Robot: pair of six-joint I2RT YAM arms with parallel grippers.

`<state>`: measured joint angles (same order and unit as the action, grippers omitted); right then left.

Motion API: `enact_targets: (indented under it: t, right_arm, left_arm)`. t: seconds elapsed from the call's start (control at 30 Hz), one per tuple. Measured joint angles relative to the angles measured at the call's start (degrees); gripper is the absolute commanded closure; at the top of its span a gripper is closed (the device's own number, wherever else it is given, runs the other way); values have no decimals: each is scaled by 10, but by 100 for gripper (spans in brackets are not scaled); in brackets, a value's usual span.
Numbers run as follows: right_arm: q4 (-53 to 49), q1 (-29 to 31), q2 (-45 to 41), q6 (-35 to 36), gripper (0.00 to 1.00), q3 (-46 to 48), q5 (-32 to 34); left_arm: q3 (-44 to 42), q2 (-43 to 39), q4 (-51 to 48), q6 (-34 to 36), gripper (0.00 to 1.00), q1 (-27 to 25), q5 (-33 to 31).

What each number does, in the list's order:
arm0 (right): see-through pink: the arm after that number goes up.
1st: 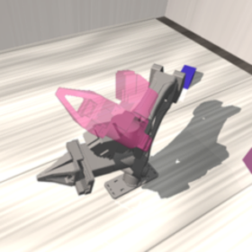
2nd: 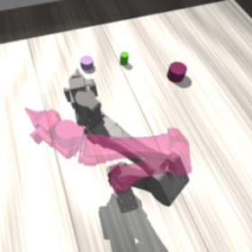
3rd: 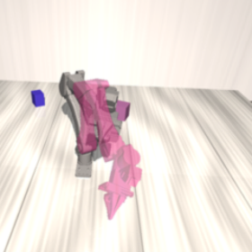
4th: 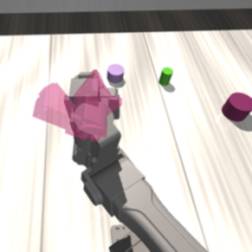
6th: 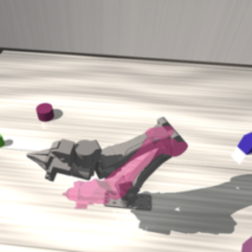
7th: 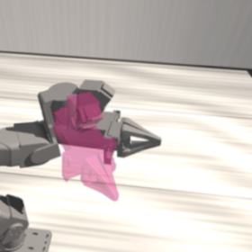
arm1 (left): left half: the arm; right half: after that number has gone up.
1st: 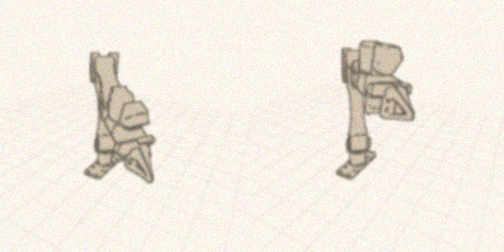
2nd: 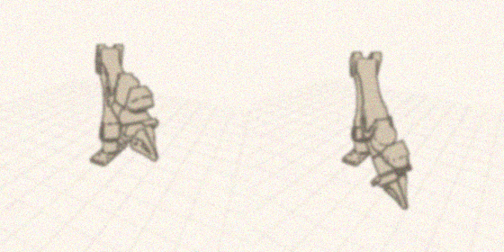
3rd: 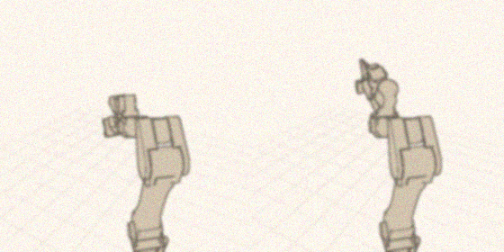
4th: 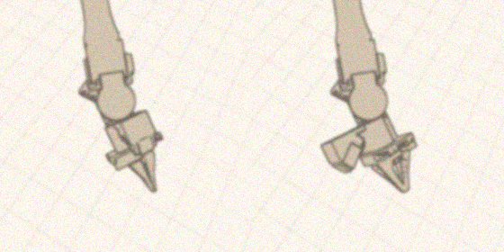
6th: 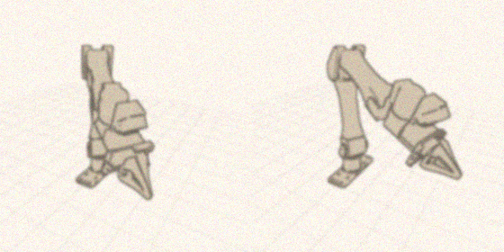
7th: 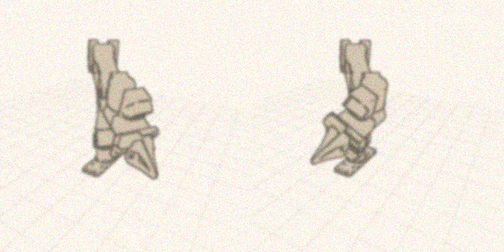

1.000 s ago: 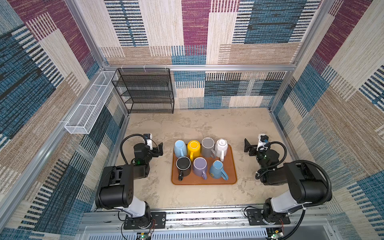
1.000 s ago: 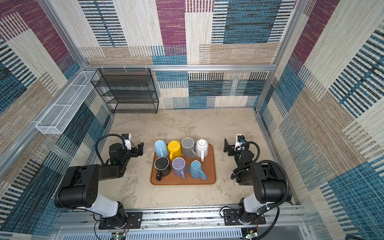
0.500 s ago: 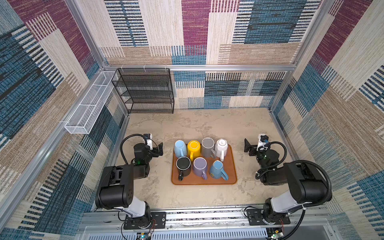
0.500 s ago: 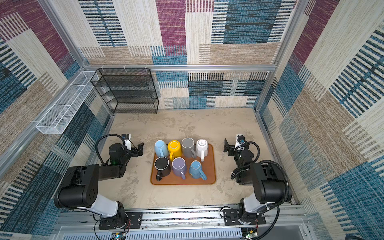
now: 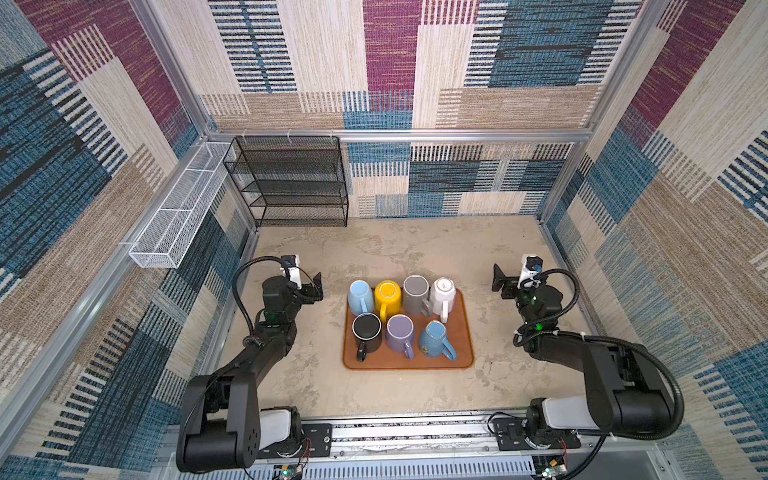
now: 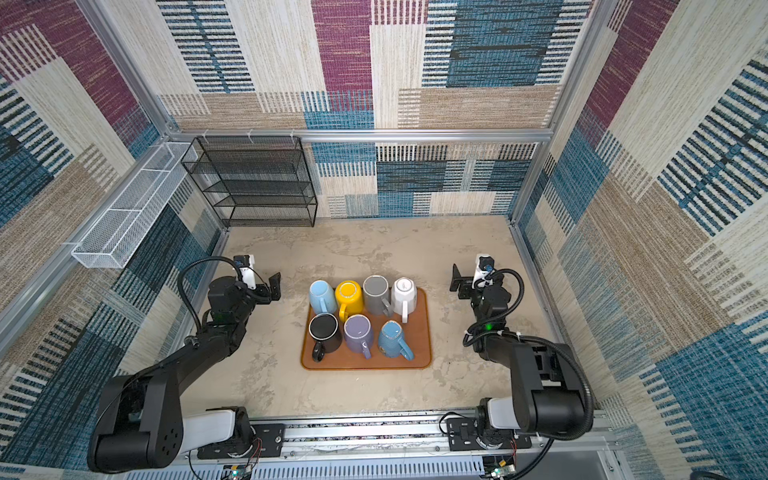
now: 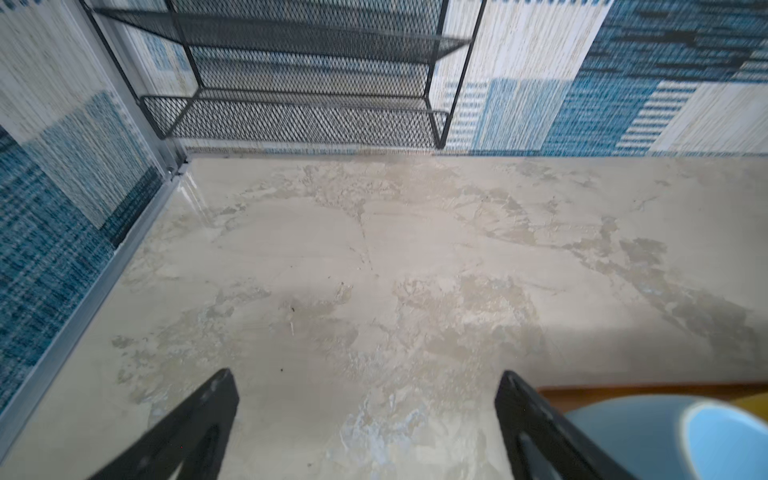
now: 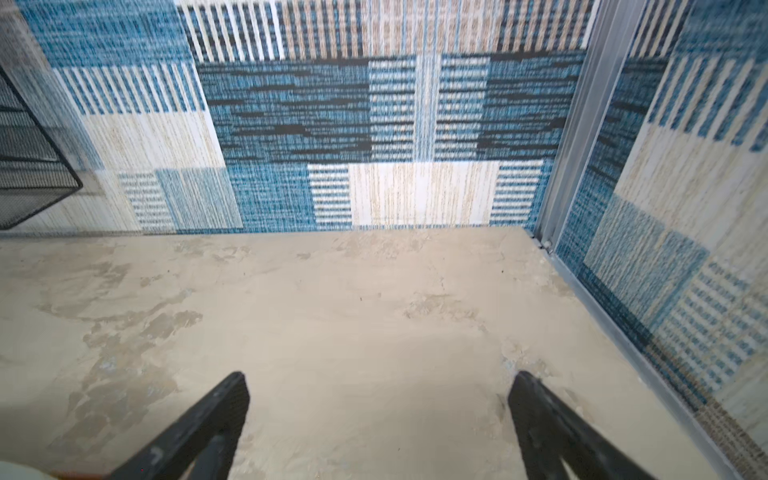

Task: Turn the mug right side up
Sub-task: 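Reach the left gripper to the light blue mug while the right gripper approaches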

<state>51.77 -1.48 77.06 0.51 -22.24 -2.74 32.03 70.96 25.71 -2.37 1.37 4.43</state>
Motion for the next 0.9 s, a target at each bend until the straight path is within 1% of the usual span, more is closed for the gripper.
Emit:
enact_targets:
  t: [0.07, 0.2, 0.33, 0.43, 0.53, 0.67, 0.73, 0.9]
  right_arm:
    - [-62, 7, -32, -5, 0, -34, 5]
    - [-188, 49, -93, -9, 0, -108, 3]
    - [-309, 78, -129, -40, 0, -167, -21]
    - [-382, 109, -147, -59, 0, -189, -33]
    - [-430, 135, -167, -72, 1, -191, -48]
    - [-472, 141, -175, -95, 0, -195, -47]
    - [-486, 144, -171, -102, 0, -198, -49]
    - [-508, 150, -155, -123, 0, -198, -63]
  left_arm:
    - [32, -23, -44, -19, 9, -13, -14]
    - [108, -54, -159, -58, 10, -72, -31]
    - [155, -75, -262, -93, 10, -132, -54]
    - [178, -82, -330, -121, 13, -153, -66]
    - [197, -87, -401, -150, 15, -177, -80]
    - [204, -90, -478, -189, 18, -221, -103]
    - [204, -87, -507, -209, 21, -242, -116]
    - [204, -61, -549, -249, 27, -276, -139]
